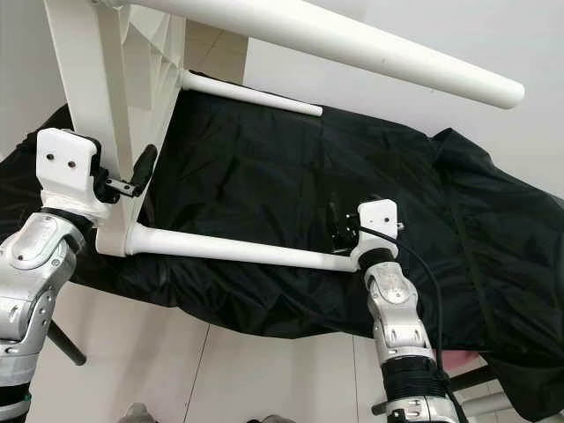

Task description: Building children table

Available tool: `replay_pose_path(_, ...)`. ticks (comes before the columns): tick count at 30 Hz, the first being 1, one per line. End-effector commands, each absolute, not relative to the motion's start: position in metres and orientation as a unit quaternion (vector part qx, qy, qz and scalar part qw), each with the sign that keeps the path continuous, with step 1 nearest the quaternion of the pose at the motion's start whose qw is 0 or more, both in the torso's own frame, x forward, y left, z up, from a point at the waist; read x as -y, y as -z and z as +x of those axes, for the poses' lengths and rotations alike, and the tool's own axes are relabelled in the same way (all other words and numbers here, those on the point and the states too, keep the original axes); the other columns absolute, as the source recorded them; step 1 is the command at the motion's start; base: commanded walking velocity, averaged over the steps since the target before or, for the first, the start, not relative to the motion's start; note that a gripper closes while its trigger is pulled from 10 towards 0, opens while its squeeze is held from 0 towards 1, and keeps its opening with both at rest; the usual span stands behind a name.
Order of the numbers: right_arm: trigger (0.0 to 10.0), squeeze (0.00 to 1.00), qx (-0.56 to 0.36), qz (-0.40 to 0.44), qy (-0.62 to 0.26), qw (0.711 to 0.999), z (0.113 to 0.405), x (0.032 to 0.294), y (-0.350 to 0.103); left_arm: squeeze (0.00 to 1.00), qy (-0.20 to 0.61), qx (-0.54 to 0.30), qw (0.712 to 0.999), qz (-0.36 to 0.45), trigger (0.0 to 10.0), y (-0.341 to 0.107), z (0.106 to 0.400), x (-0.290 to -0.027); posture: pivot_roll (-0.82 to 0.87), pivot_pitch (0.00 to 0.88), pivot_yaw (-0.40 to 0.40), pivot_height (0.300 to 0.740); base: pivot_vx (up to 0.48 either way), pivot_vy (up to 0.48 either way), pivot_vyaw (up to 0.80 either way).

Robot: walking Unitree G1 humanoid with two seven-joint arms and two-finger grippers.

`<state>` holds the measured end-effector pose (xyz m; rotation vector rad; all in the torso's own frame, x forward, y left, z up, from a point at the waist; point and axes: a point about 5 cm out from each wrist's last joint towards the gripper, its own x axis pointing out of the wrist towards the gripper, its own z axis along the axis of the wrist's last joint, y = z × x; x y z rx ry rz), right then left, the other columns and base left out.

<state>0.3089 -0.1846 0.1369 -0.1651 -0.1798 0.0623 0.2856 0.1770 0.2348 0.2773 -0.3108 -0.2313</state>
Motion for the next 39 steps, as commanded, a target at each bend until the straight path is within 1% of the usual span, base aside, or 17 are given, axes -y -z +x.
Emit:
replay_pose_path(1,10.0,0.0,0.091,-0.084,-0.021,0.992,0.31,0.187,-0.137,0.0,0.176,0.141,0.964,0.142,10.0,-0.229,0.285,-0.168,0.09,0.002,-0.166,0.74,0.0,0.0,0.0)
replay_pose_path(8,10.0,0.0,0.102,-0.078,-0.012,0.992,0.313,0.187,-0.139,0.0,0.187,0.14,0.962,0.139,10.0,-0.229,0.283,-0.172,0.09,0.0,-0.15,0.74,0.0,0.0,0.0)
replay_pose_path(9,10.0,0.0,0.107,-0.076,-0.007,0.991,0.313,0.187,-0.14,1.0,0.194,0.14,0.962,0.135,10.0,-0.23,0.282,-0.173,0.09,0.0,-0.151,0.74,0.0,0.0,0.0)
replay_pose_path(12,10.0,0.0,0.11,-0.077,-0.005,0.991,0.313,0.187,-0.141,1.0,0.197,0.139,0.962,0.13,10.0,-0.231,0.282,-0.175,0.09,0.0,-0.149,0.74,0.0,0.0,0.0)
replay_pose_path(13,10.0,0.0,0.112,-0.076,0.0,0.991,0.313,0.187,-0.141,1.0,0.199,0.138,0.96,0.142,10.0,-0.231,0.28,-0.177,0.08,0.004,-0.134,0.74,0.0,0.0,0.0)
replay_pose_path(15,10.0,0.0,0.113,-0.075,0.002,0.991,0.312,0.187,-0.141,1.0,0.199,0.137,0.959,0.151,10.0,-0.232,0.279,-0.178,0.07,0.007,-0.132,0.74,0.0,0.0,0.0)
replay_pose_path(16,10.0,0.0,0.115,-0.077,0.003,0.99,0.311,0.187,-0.141,0.0,0.201,0.137,0.956,0.163,10.0,-0.233,0.277,-0.179,0.07,0.008,-0.128,0.74,0.0,0.0,0.0)
replay_pose_path(17,10.0,0.0,0.118,-0.077,0.007,0.99,0.311,0.187,-0.142,0.0,0.202,0.135,0.955,0.17,10.0,-0.234,0.275,-0.181,0.06,0.013,-0.115,0.74,0.0,0.0,0.0)
replay_pose_path(20,10.0,0.0,0.12,-0.075,0.012,0.99,0.31,0.187,-0.141,0.0,0.207,0.134,0.95,0.189,10.0,-0.235,0.269,-0.183,0.06,0.019,-0.115,0.74,0.0,0.0,0.0)
replay_pose_path(23,10.0,0.0,0.122,-0.072,0.015,0.99,0.31,0.185,-0.141,0.0,0.224,0.121,0.944,0.211,10.0,-0.233,0.257,-0.186,0.06,0.026,-0.116,0.74,0.0,0.0,0.0)
replay_pose_path(30,10.0,0.0,0.122,-0.07,0.012,0.99,0.31,0.183,-0.14,0.0,0.253,0.104,0.944,0.186,10.0,-0.232,0.244,-0.187,0.07,0.031,-0.126,0.74,0.0,0.0,0.0)
replay_pose_path(32,10.0,0.0,0.121,-0.069,0.01,0.99,0.311,0.182,-0.14,0.0,0.277,0.089,0.939,0.184,10.0,-0.231,0.236,-0.187,0.09,0.034,-0.133,0.74,0.0,0.0,0.0)
replay_pose_path(35,10.0,0.0,0.121,-0.069,0.009,0.99,0.312,0.182,-0.14,0.0,0.286,0.081,0.935,0.191,10.0,-0.23,0.233,-0.187,0.09,0.034,-0.133,0.74,0.0,0.0,0.0)
replay_pose_path(37,10.0,0.0,0.121,-0.067,0.003,0.99,0.314,0.179,-0.14,0.0,0.316,0.055,0.931,0.176,10.0,-0.23,0.223,-0.191,0.1,0.036,-0.14,0.74,0.0,0.0,0.0)
replay_pose_path(39,10.0,0.0,0.121,-0.065,0.0,0.99,0.315,0.178,-0.14,0.0,0.327,0.047,0.928,0.174,10.0,-0.23,0.22,-0.192,0.1,0.036,-0.141,0.74,0.0,0.0,0.0)
